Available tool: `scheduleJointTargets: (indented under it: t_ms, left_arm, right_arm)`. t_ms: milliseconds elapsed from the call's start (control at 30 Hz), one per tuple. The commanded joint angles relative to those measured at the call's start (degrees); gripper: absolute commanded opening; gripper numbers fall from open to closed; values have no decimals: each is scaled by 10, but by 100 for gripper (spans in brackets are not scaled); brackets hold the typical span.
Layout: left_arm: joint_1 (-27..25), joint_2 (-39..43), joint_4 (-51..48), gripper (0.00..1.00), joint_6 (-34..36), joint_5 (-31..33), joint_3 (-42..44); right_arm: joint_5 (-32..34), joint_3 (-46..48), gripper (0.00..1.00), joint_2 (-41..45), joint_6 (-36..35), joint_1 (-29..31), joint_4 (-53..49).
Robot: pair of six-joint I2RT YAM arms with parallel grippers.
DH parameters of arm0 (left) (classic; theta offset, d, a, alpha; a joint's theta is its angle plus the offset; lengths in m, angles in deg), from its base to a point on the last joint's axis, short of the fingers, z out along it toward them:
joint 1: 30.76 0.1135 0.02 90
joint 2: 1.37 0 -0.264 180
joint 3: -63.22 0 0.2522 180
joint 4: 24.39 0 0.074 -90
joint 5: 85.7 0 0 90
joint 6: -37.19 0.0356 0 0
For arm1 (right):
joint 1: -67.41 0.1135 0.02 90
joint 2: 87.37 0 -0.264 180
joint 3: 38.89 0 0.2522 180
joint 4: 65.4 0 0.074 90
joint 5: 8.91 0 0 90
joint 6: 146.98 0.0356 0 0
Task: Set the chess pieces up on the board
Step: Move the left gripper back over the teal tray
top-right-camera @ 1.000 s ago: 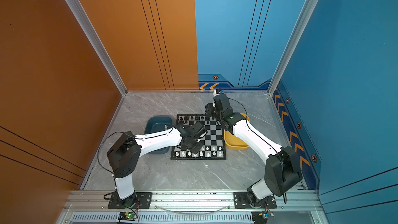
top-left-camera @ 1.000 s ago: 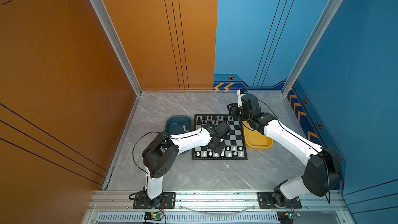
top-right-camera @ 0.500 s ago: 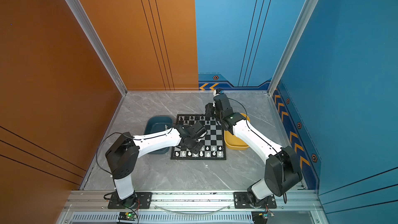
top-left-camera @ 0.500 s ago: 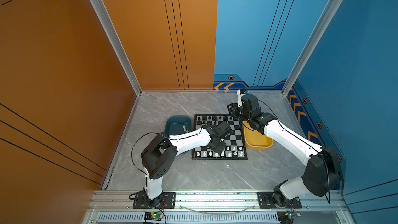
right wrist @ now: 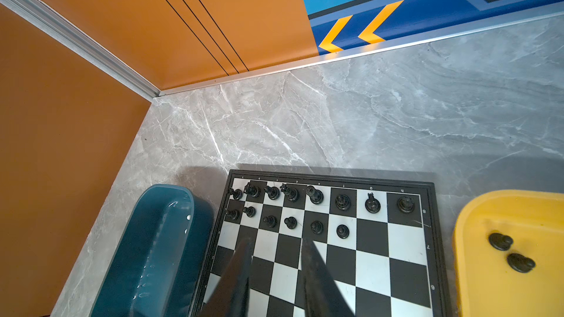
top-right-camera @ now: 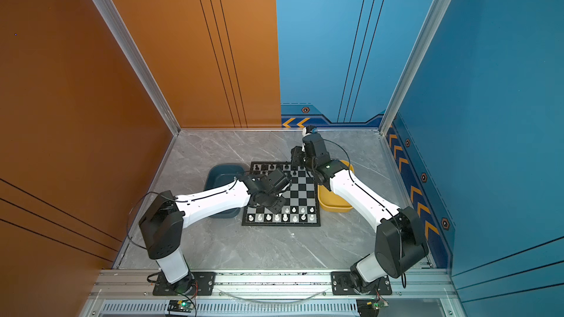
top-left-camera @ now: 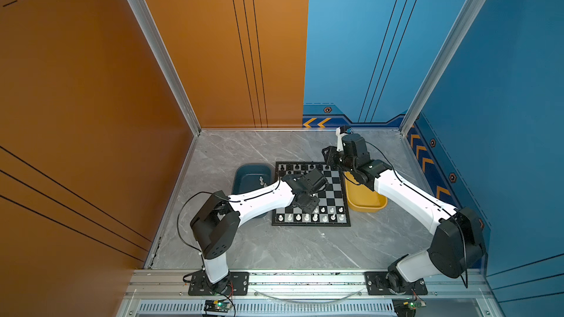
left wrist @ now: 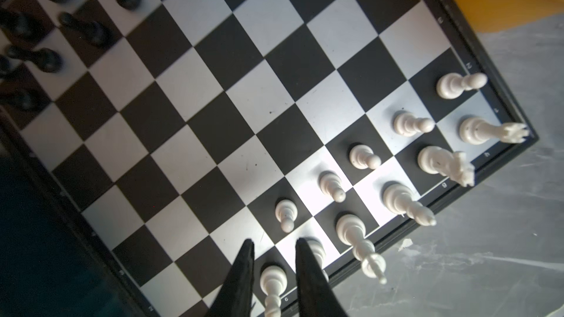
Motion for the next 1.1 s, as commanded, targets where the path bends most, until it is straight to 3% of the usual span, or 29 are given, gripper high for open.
scheduleJointTargets:
  t_ms: [0, 300, 567, 767, 1067]
  left_arm:
    - [1, 54, -13, 27, -1, 49, 2]
    - [84, 172, -9, 29, -29, 138, 83]
    - [204, 245, 75, 30, -57, 113, 172]
    - [253, 226, 91, 33, -56, 81, 192]
    - [273, 131, 113, 34, -58, 44, 162]
  right_arm:
    - [8, 9, 30, 15, 0, -3, -1]
    - [6, 7, 30, 12, 1, -3, 1]
    - [8, 5, 30, 9, 2, -2, 0]
    - [10, 0, 30, 2, 3, -2, -1]
    - [7, -9, 30, -10, 0, -1, -5]
